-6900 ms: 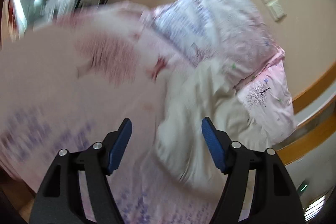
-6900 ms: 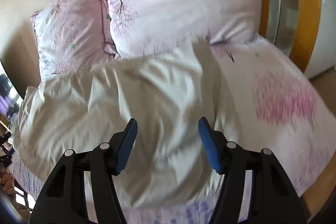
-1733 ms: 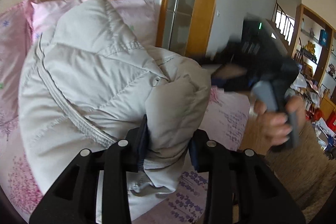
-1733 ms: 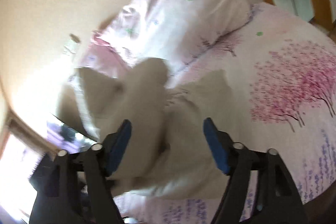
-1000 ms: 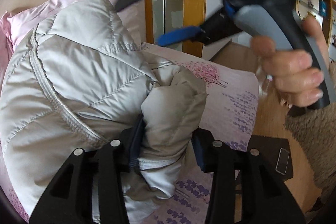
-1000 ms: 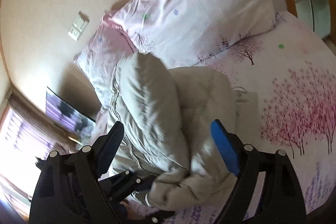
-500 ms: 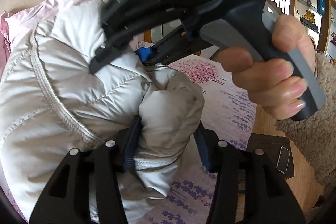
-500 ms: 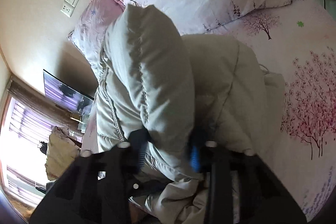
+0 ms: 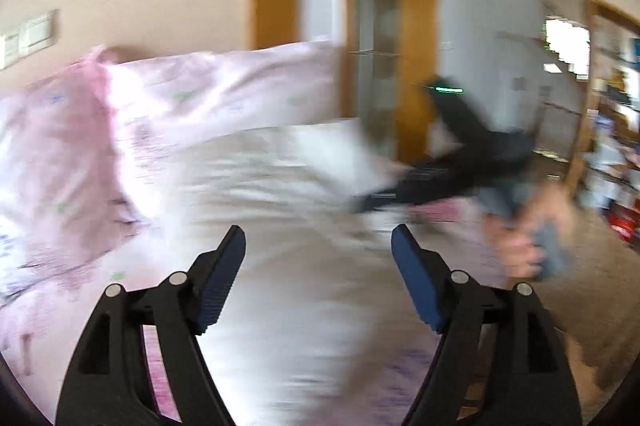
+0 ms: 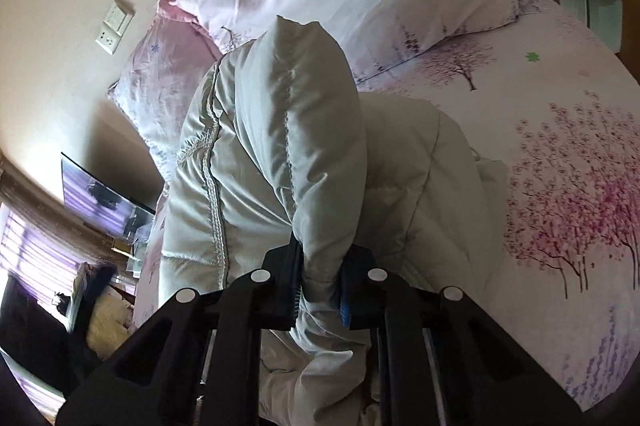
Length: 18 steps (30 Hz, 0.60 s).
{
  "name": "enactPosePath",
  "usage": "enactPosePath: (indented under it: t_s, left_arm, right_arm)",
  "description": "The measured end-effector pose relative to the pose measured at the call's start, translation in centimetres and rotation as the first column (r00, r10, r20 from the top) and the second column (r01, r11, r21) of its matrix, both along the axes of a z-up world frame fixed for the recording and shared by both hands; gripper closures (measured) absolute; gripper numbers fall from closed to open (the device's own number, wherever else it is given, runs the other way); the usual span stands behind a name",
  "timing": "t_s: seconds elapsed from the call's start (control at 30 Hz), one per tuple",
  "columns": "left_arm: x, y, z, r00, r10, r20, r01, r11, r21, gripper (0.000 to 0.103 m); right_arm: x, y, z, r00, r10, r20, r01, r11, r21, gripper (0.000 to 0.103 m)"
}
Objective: Fold large clothes
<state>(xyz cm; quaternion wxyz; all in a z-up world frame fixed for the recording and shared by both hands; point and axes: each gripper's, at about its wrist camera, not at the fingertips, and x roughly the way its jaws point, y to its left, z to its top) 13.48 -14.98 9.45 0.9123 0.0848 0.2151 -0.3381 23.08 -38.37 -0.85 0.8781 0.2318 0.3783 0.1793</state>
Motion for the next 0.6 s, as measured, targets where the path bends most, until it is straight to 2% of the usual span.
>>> enactPosePath:
  t_s: [0.13, 0.23, 0.4, 0.6]
  left_arm:
    - [4.3, 2.5, -0.1, 0.99, 0.116, -0.086, -0.116, 0.993, -0.001, 0.027]
    - [6.6, 4.0, -0.1, 0.98, 0.142, -0.136, -0.148, 0.988, -0.032, 0.027]
    - [8.3, 2.7, -0.7, 0.979, 0.161, -0.124, -0.158, 0.987, 0.031, 0.027]
    - [7.8, 0.3, -2.3, 0.985, 0.137, -0.109, -0.127, 0.987, 0.093, 0.027]
  right_arm:
    - [-0.5, -0.6, 0.0, 0.999, -0.033, 0.006, 0.033, 0.999, -0.021, 0.089]
    - [-0.7, -1.2, -0.1, 0.998, -0.061, 0.01, 0.062, 0.997, -0.035, 0.089]
    - [-0.6, -2.7, -1.0, 0.994, -0.105, -0.009, 0.105, 0.994, -0.042, 0.089]
    - [0.8, -4.9, -4.4, 0.987, -0.124, -0.099, 0.126, 0.992, 0.02, 0.087]
